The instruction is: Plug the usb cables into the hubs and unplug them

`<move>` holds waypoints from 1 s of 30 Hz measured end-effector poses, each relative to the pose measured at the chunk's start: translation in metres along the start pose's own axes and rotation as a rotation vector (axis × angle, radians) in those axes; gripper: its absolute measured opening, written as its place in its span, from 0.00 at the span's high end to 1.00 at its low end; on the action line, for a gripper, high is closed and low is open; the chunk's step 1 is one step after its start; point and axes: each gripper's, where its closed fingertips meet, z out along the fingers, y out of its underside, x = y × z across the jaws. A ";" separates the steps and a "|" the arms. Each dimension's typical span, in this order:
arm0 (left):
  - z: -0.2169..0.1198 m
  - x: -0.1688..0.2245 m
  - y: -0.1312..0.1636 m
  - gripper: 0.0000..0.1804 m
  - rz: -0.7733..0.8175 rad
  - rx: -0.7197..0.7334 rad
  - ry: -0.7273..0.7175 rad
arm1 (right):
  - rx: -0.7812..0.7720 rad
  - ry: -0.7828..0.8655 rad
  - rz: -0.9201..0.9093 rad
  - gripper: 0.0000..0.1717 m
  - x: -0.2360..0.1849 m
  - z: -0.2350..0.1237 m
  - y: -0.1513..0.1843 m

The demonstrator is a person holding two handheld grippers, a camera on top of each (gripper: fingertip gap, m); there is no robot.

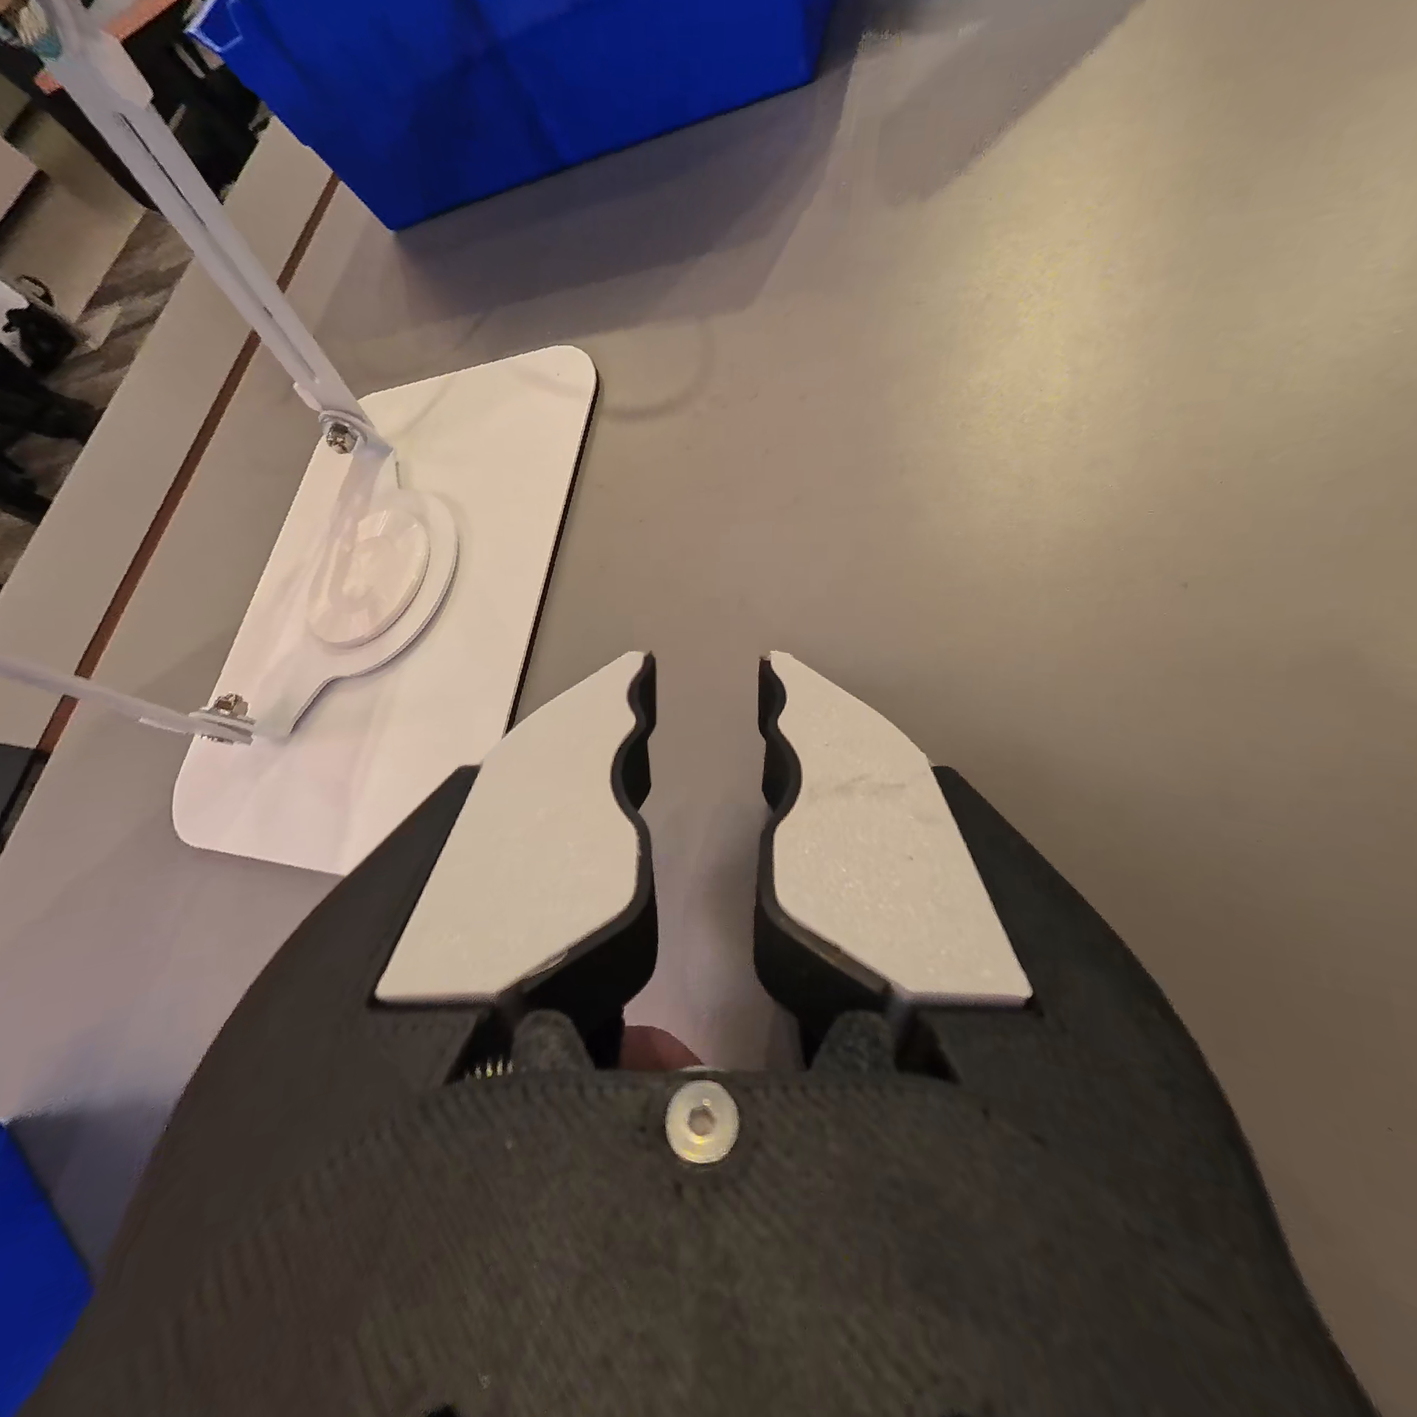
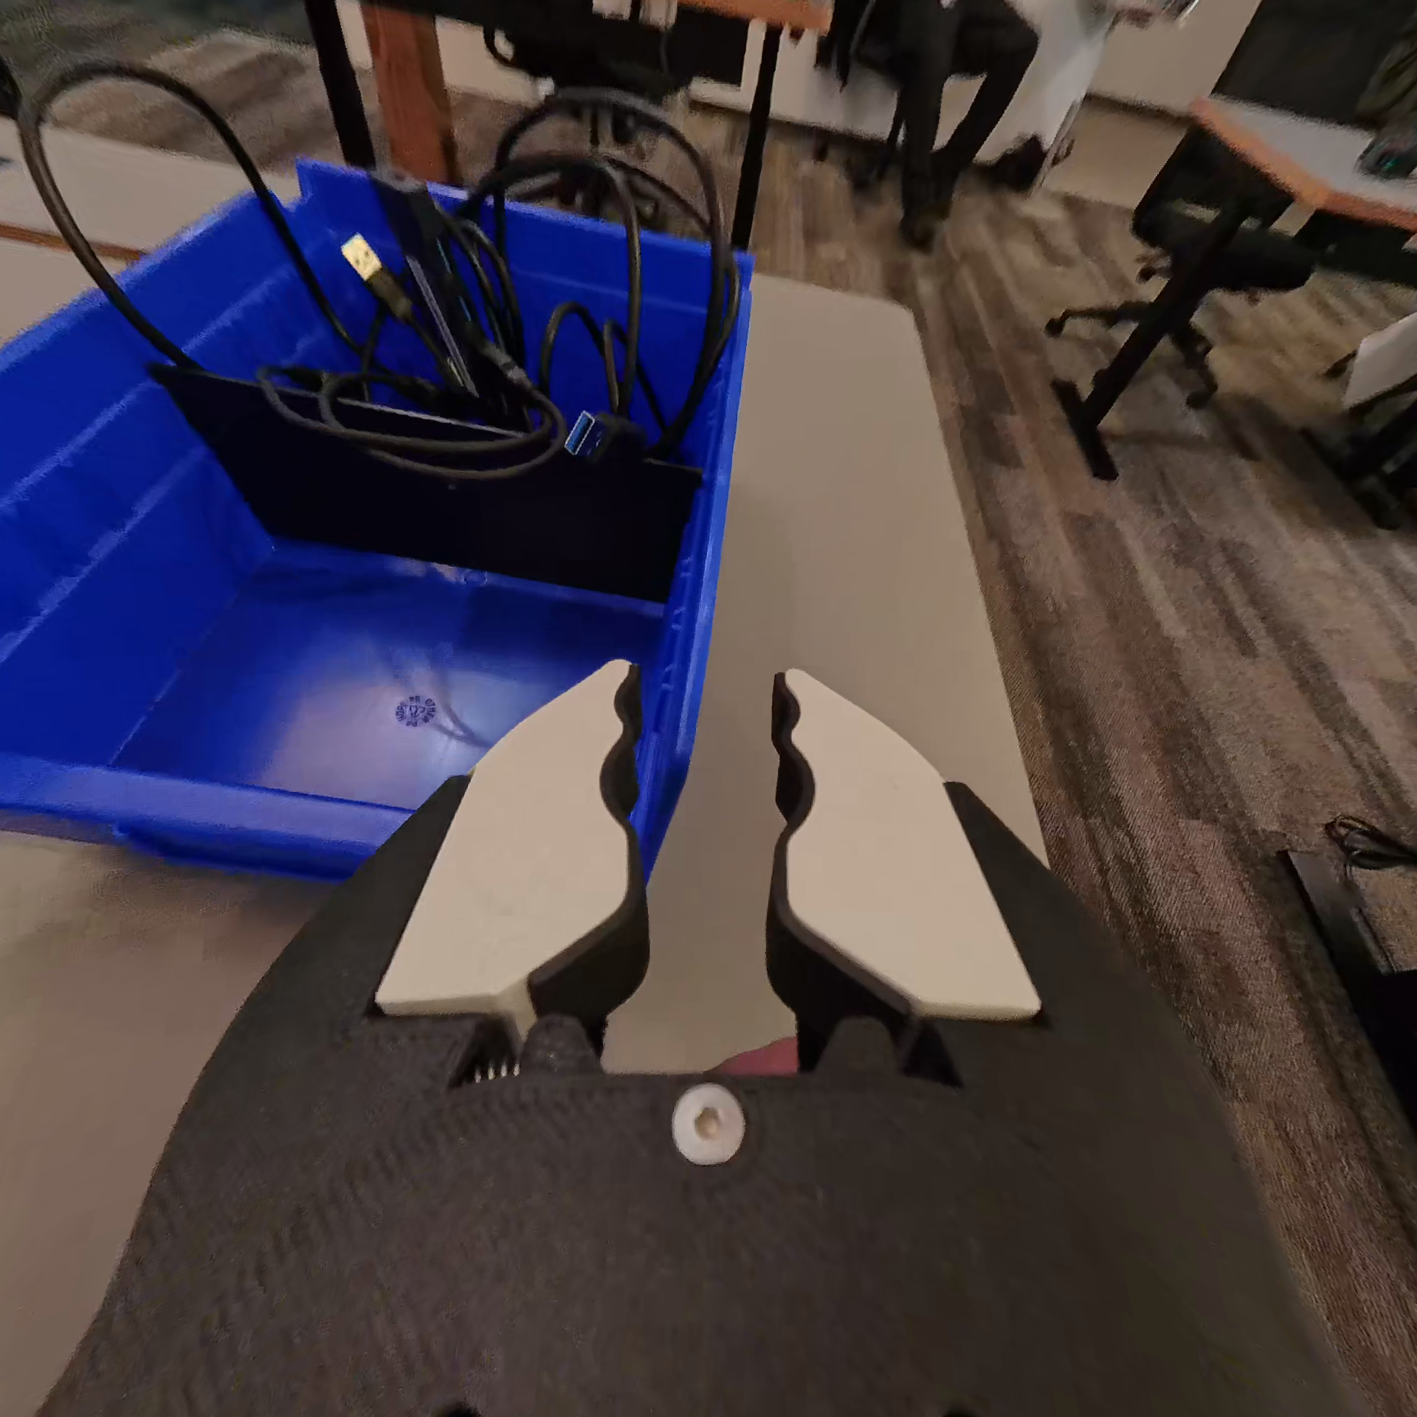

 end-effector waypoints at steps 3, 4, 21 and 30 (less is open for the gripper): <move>-0.003 -0.002 0.004 0.84 -0.017 -0.004 -0.025 | 0.088 0.047 -0.011 0.81 0.003 -0.017 -0.005; -0.005 -0.003 0.005 0.83 -0.024 -0.004 -0.038 | 0.113 0.059 -0.015 0.81 0.002 -0.023 -0.006; -0.046 -0.011 0.013 1.00 -0.043 0.049 -0.230 | 0.413 -0.229 -0.240 1.00 -0.147 -0.072 0.000; -0.056 -0.011 0.019 0.95 -0.078 0.063 -0.255 | 0.346 -0.289 -0.459 1.00 -0.204 -0.056 0.017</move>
